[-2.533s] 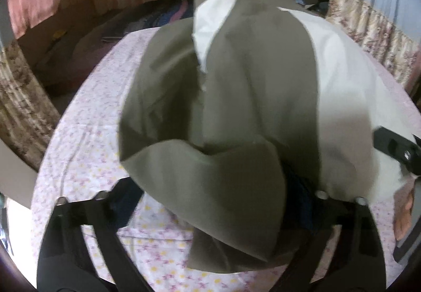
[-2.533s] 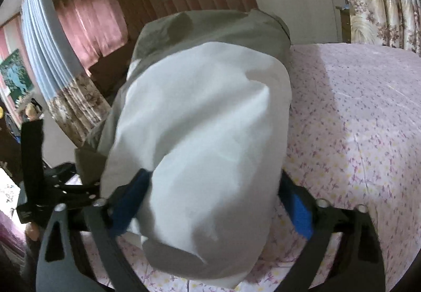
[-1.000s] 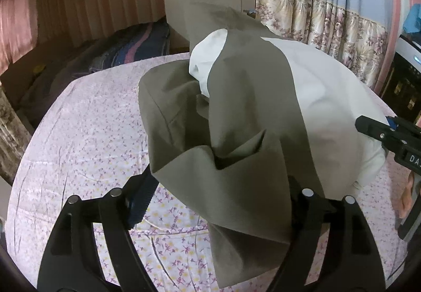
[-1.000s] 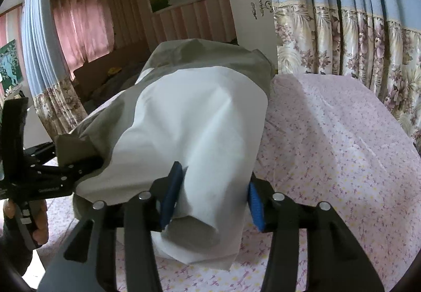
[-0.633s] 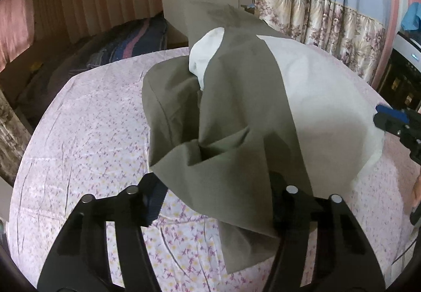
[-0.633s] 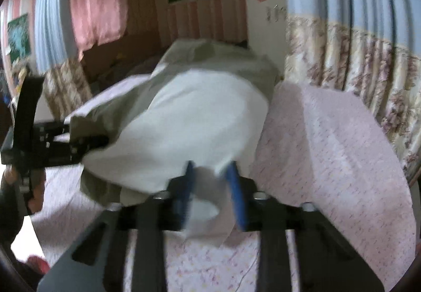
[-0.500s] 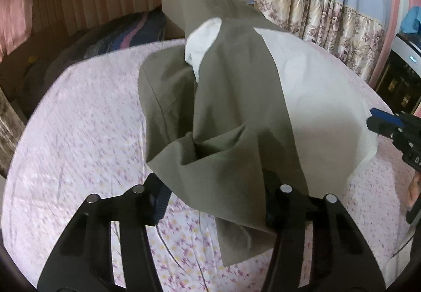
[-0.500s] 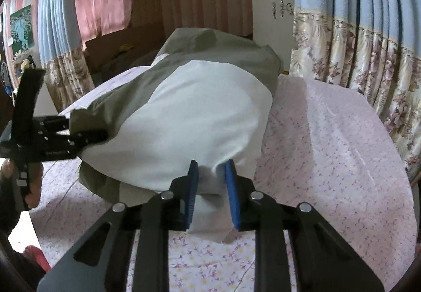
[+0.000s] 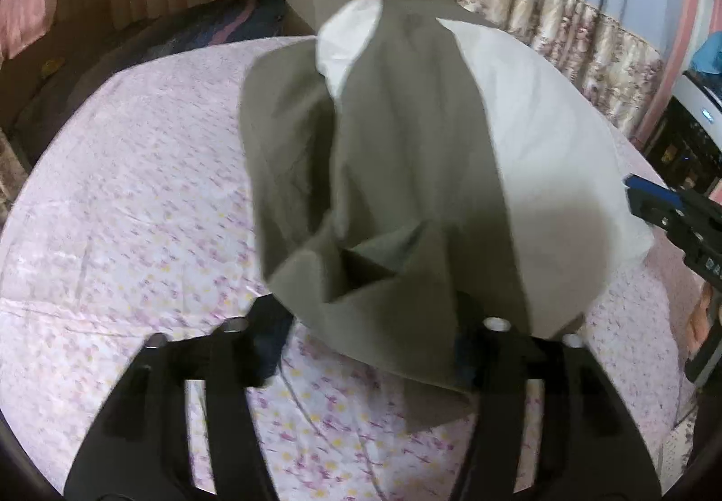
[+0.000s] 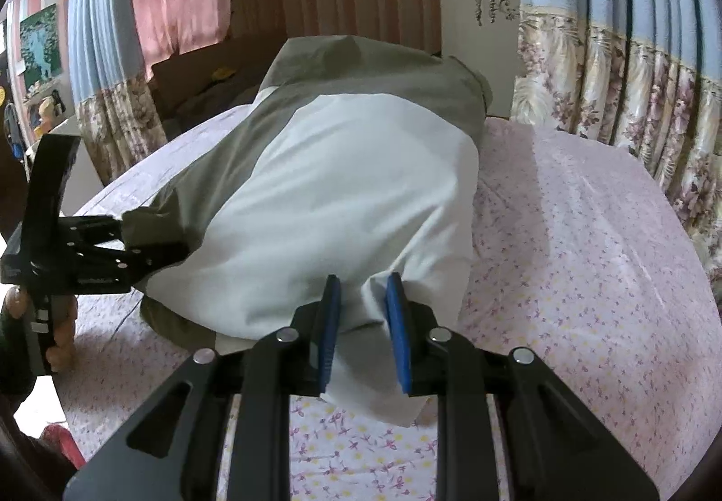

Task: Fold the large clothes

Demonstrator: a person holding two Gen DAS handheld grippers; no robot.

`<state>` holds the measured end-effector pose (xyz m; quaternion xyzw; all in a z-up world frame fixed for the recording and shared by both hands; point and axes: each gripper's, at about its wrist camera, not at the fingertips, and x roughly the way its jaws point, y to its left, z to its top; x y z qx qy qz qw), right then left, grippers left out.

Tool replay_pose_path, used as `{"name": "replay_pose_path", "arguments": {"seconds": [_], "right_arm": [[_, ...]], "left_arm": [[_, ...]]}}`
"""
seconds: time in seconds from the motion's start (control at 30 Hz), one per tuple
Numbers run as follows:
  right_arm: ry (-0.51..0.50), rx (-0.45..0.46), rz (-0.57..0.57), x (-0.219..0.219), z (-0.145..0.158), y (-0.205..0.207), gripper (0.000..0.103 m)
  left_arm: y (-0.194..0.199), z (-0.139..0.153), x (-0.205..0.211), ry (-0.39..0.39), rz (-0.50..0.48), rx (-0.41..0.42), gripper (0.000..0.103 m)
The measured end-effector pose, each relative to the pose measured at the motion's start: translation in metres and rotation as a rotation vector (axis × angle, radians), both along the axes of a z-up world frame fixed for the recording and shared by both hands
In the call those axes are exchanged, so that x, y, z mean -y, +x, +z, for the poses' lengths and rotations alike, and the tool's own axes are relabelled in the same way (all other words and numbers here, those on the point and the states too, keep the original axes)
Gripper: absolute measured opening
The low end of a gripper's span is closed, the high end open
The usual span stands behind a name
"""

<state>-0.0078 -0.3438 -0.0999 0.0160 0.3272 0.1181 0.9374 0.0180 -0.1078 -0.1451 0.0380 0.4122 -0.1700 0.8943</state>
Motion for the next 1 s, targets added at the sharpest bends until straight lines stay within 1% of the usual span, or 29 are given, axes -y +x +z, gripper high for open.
{"name": "replay_pose_path", "arguments": {"seconds": [0.07, 0.2, 0.27, 0.37, 0.47, 0.53, 0.57, 0.63, 0.7, 0.73, 0.8, 0.87, 1.0], "right_arm": [[0.016, 0.009, -0.021, -0.002, 0.000, -0.003, 0.022], [0.056, 0.027, -0.064, -0.002, -0.002, -0.010, 0.023], [0.073, 0.034, -0.083, -0.002, -0.003, -0.013, 0.025], [0.091, 0.038, -0.107, -0.004, -0.003, -0.015, 0.030], [0.109, 0.039, -0.116, -0.007, -0.002, -0.016, 0.039], [0.118, 0.043, -0.117, -0.010, -0.003, -0.016, 0.049], [0.117, 0.045, -0.117, -0.012, -0.003, -0.015, 0.053], [0.115, 0.044, -0.102, -0.018, -0.003, -0.012, 0.077], [0.069, 0.049, -0.101, -0.030, -0.001, -0.010, 0.085], [0.044, 0.058, -0.115, -0.034, 0.000, -0.009, 0.086], [0.051, 0.066, -0.148, -0.037, 0.003, -0.009, 0.086], [0.113, 0.054, -0.176, -0.030, 0.007, -0.009, 0.087], [0.212, 0.026, -0.216, -0.019, 0.012, -0.013, 0.092]], "left_arm": [[0.003, 0.004, -0.003, 0.003, 0.009, 0.006, 0.081], [0.006, 0.010, -0.006, 0.002, 0.010, 0.004, 0.088], [0.005, 0.013, -0.007, 0.030, 0.021, 0.016, 0.095], [0.004, 0.023, -0.009, 0.040, 0.030, 0.023, 0.100], [0.006, 0.029, -0.008, 0.043, 0.032, 0.017, 0.100], [0.008, 0.032, -0.006, 0.046, 0.036, 0.008, 0.100], [0.007, 0.035, -0.006, 0.049, 0.037, 0.013, 0.100], [0.005, 0.040, -0.006, 0.058, 0.042, 0.028, 0.100], [0.002, 0.046, -0.006, 0.056, 0.044, 0.037, 0.100], [0.000, 0.050, -0.006, 0.061, 0.048, 0.041, 0.100], [-0.003, 0.056, -0.007, 0.069, 0.052, 0.052, 0.100], [-0.008, 0.064, -0.010, 0.068, 0.056, 0.068, 0.100], [-0.013, 0.070, -0.021, 0.054, 0.071, 0.076, 0.100]]}}
